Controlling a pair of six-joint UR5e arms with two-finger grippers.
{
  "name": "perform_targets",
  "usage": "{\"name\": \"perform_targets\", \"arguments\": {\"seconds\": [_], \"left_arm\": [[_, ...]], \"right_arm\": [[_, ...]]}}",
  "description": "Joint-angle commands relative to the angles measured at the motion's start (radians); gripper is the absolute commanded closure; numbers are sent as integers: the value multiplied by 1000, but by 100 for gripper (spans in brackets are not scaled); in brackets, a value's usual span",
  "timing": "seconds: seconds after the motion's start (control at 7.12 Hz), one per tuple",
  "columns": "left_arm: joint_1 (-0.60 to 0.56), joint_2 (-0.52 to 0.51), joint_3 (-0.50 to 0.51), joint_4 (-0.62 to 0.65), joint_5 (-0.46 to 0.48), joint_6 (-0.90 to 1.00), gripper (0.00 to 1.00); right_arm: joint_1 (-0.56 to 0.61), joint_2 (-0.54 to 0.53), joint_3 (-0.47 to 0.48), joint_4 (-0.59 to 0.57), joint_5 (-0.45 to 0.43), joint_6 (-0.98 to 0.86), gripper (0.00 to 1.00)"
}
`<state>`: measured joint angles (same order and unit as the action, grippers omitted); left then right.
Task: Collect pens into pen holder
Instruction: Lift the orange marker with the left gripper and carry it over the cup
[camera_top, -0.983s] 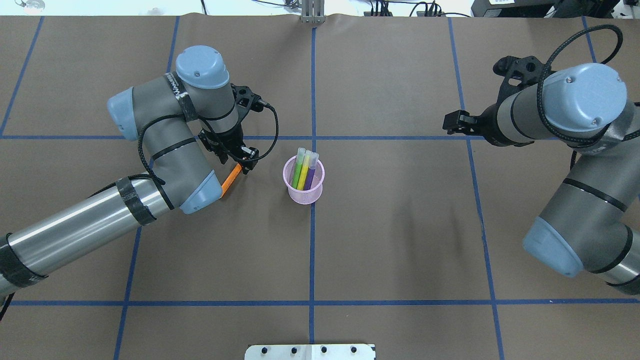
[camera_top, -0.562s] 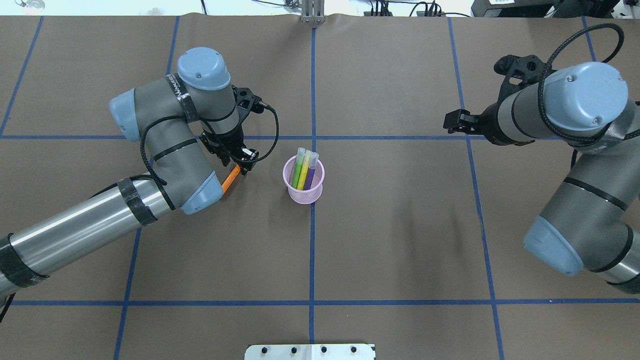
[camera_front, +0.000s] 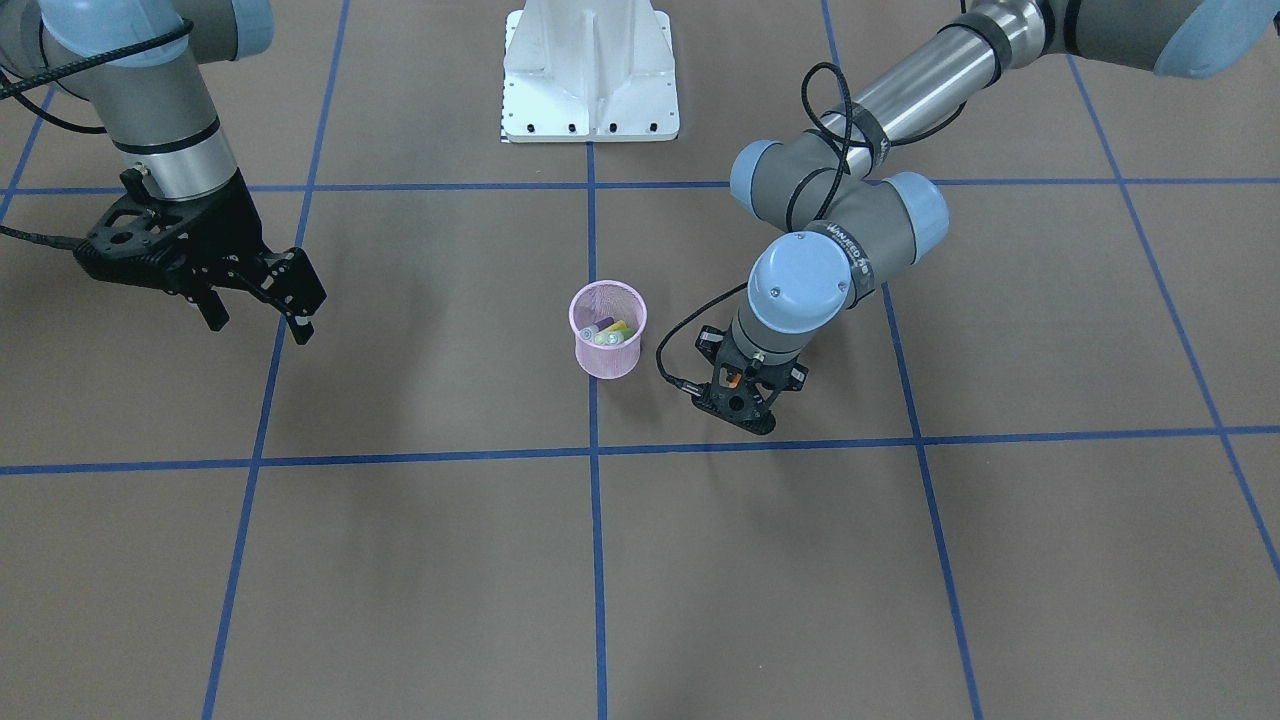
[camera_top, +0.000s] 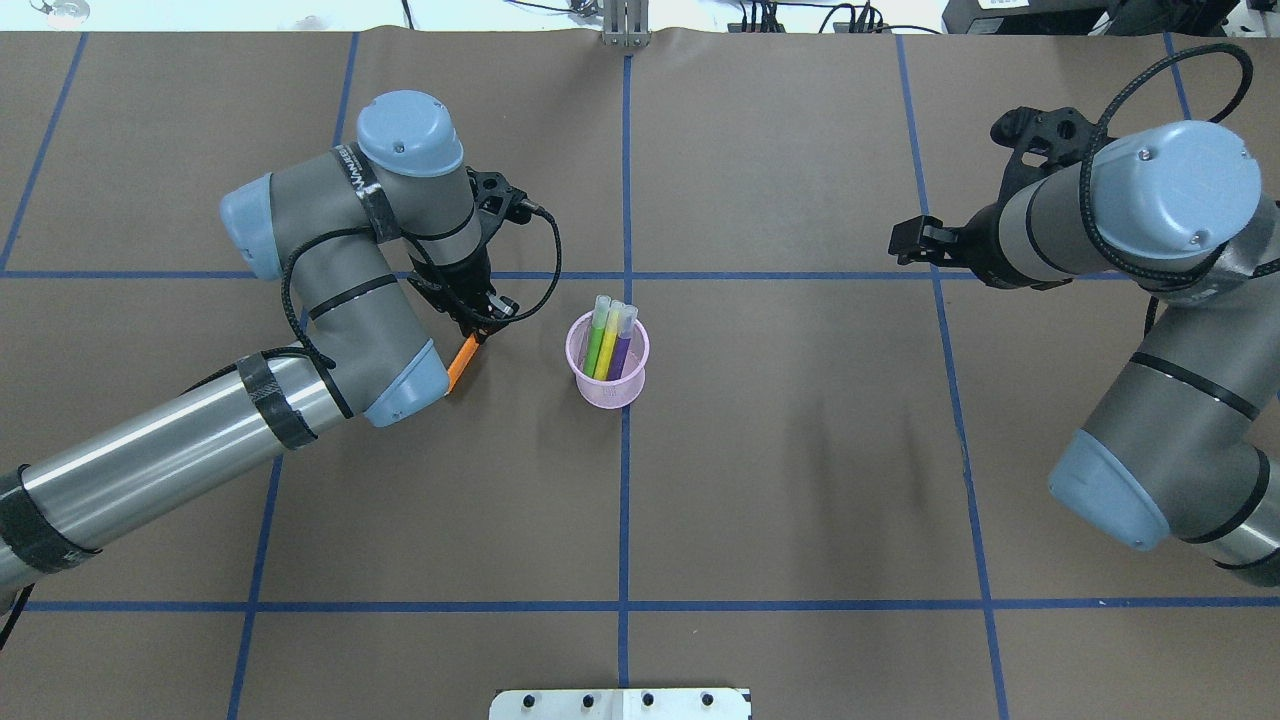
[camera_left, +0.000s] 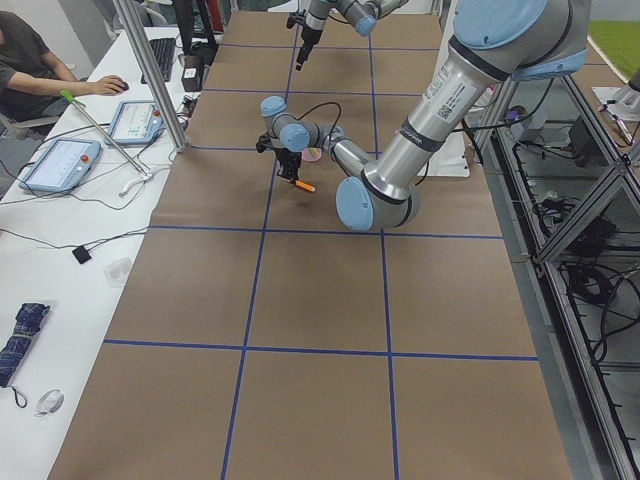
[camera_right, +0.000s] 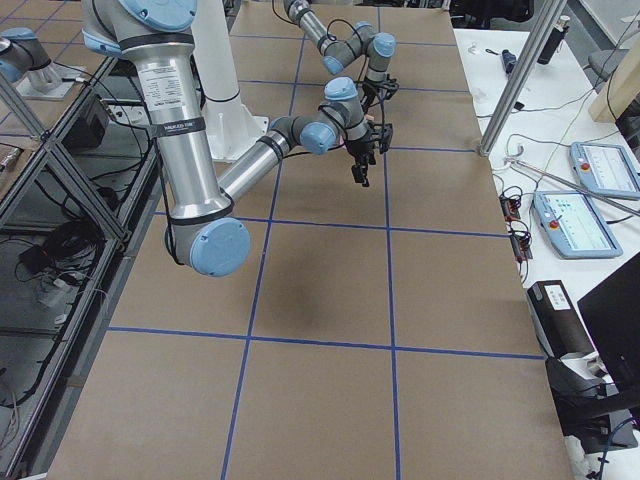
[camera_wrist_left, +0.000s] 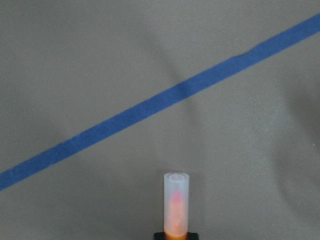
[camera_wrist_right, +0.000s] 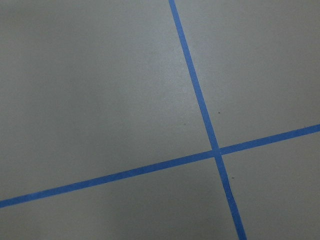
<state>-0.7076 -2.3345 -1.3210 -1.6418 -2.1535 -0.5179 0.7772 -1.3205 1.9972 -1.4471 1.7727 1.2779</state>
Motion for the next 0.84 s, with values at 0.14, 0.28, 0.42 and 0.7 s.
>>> {"name": "perform_targets", "arguments": {"seconds": [0.14,0.28,0.42,0.7], "left_arm": [[-53,-23,-175,-18,7,-61,100],[-53,-22,-263,-91,41,-150,100],[-40,-14,-289,-250,163,-277,100],[46,20,-291,-419,329,-369,100]], "right_arm": [[13,1,0,1,1,0,0],[17,3,0,-1,2,-2,0],[23,4,-3,-1,2,-2,0],[27,7,-3,-1,2,-2,0]]}}
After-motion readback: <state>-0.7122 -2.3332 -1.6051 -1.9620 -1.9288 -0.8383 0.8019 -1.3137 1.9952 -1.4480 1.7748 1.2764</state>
